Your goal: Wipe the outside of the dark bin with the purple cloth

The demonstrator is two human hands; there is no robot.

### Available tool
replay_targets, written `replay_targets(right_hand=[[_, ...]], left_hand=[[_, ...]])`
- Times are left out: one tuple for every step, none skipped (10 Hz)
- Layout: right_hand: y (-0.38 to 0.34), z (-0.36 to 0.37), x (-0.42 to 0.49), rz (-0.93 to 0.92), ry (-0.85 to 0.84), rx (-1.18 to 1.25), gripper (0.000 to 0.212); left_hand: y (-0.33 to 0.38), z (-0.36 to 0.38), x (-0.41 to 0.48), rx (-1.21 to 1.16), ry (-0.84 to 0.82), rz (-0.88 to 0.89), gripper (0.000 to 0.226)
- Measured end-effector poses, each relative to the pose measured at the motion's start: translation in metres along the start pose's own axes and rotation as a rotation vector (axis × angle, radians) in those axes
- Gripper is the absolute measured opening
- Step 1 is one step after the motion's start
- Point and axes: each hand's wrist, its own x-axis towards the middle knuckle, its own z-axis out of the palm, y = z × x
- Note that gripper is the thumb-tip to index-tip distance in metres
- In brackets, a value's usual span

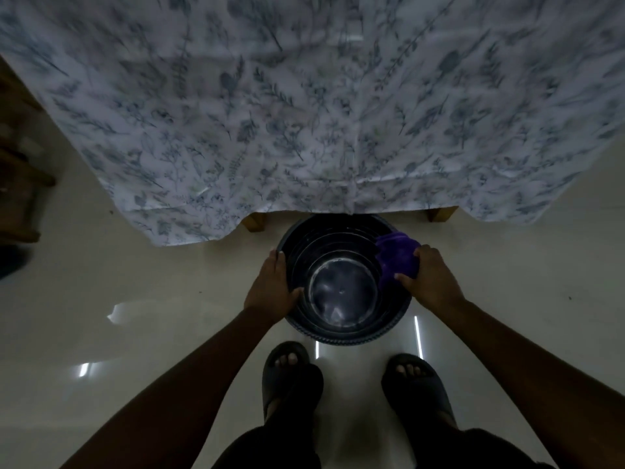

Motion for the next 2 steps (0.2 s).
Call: replay_targets(right_hand=[[-0.011,-0.014,-0.007,0.004,-0.129,-0.168,0.073],[-0.025,-0.015,-0.008,-0.056,-0.069,-0.358,0.065]], left_hand=[[0.009,-0.02,-0.006,-0.02,-0.057,0.011,0.095],[0.027,-0.027,-0.001,-0.069,-0.036,0.067,0.094]])
